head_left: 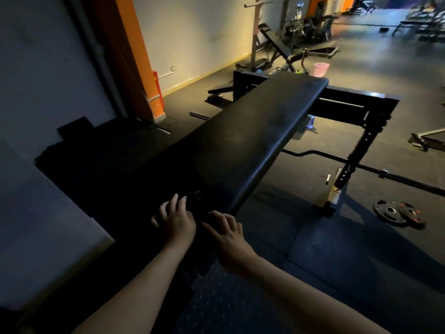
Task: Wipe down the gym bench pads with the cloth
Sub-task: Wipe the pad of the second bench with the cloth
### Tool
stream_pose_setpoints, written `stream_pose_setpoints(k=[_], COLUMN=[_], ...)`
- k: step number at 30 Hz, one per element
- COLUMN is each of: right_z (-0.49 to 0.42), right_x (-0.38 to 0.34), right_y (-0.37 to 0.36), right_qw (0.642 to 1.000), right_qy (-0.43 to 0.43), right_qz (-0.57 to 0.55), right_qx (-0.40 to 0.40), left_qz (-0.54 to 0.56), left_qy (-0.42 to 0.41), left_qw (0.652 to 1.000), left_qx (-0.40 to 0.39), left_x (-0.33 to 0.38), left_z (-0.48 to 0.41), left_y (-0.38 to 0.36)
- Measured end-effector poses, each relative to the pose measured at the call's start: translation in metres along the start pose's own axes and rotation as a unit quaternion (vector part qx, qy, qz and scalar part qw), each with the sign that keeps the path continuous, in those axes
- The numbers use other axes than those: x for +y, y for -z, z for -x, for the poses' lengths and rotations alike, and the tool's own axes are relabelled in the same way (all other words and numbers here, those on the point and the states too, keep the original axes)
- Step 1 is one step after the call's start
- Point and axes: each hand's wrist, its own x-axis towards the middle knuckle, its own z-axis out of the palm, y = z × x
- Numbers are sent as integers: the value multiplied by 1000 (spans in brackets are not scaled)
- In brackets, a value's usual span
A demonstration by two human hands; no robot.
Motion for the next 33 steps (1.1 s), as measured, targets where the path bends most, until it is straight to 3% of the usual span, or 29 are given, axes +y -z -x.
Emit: stream_pose_setpoints(k=[4, 8, 12, 16, 20, 27, 33], right_z=[-3, -30, -48, -38, -25, -10, -48], right_x=[37, 98, 118, 84, 46, 30, 70], right_y=[3, 19, 20, -1, -19, -14, 30], right_qw=[999, 993, 936, 877, 896, 931, 835], right_qy=[-20, -90, -166, -237, -201, -127, -292], right_qz=[14, -58, -299, -382, -340, -292, -385], right_qx=[23, 46, 88, 171, 206, 178, 262], left_qz=[8, 7, -2, 10, -2, 20, 47], left_qy=[25, 27, 17, 12, 18, 3, -28], left_qw=[1000, 999, 998, 997, 999, 1000, 998], left_qx=[-3, 32, 65, 73, 41, 15, -30], left_x=[19, 25, 24, 22, 23, 17, 2], left_z=[21, 27, 23, 23, 25, 25, 19], left_y=[-10, -19, -25, -27, -24, -20, -15])
